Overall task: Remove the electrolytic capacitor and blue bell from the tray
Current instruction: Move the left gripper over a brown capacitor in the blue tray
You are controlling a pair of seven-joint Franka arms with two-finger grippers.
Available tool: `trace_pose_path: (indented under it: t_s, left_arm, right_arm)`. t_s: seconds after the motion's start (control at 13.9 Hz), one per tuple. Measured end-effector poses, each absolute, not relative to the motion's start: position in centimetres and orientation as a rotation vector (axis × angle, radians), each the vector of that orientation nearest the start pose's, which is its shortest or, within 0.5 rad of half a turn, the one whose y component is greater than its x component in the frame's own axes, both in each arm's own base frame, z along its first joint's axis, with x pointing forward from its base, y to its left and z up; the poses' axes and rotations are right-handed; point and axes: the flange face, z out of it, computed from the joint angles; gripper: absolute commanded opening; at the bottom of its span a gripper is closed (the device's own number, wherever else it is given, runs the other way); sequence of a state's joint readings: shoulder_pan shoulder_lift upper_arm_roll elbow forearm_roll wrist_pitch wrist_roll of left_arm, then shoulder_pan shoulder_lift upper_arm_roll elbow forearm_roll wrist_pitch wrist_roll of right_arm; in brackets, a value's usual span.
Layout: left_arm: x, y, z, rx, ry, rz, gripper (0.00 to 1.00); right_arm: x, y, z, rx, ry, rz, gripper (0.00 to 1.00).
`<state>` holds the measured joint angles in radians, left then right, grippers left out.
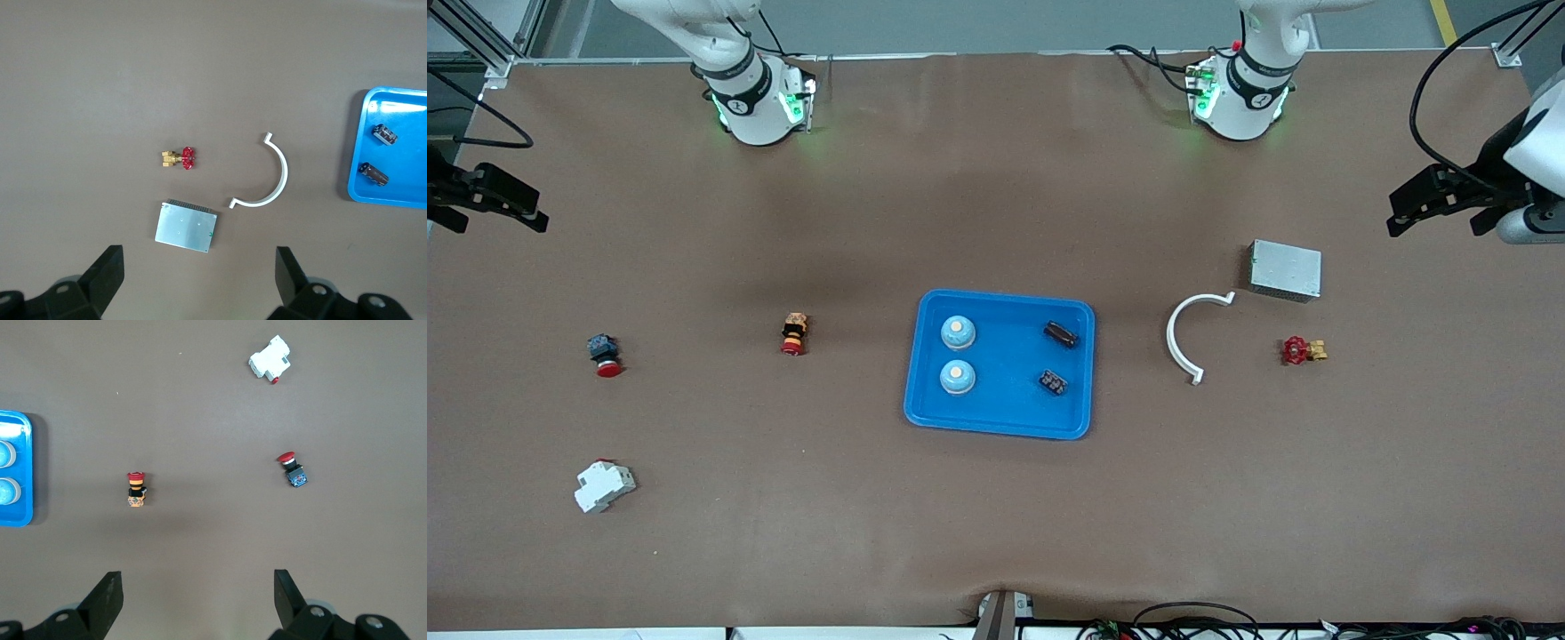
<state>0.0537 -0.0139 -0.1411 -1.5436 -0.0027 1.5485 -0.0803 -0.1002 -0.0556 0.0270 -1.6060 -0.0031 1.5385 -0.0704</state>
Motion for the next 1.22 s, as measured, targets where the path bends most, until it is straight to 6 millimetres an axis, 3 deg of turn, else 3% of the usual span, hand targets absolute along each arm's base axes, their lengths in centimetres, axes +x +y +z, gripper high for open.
trace_pose_path:
  t_s: [0.43, 0.65, 0.79, 1.22]
  left_arm:
    - [54.7, -4.3, 65.1, -3.145, -0.005, -0.054, 1.00]
    - [54.9, -5.4, 64.5, -3.146, 0.026, -0.032, 1.00]
    - [55.7, -8.5, 62.2, -3.148, 0.062, 0.035, 1.00]
    - [58.7, -20.2, 51.5, -3.126, -0.211, 0.182, 1.00]
  right_arm:
    - [53.2, -4.0, 63.5, -3.145, 0.009, 0.018, 1.00]
    - [53.2, -4.1, 63.6, -3.145, 0.010, 0.017, 1.00]
    - [53.2, -4.1, 63.6, -3.145, 0.011, 0.016, 1.00]
    - [53.2, -4.8, 63.6, -3.145, 0.032, 0.014, 1.00]
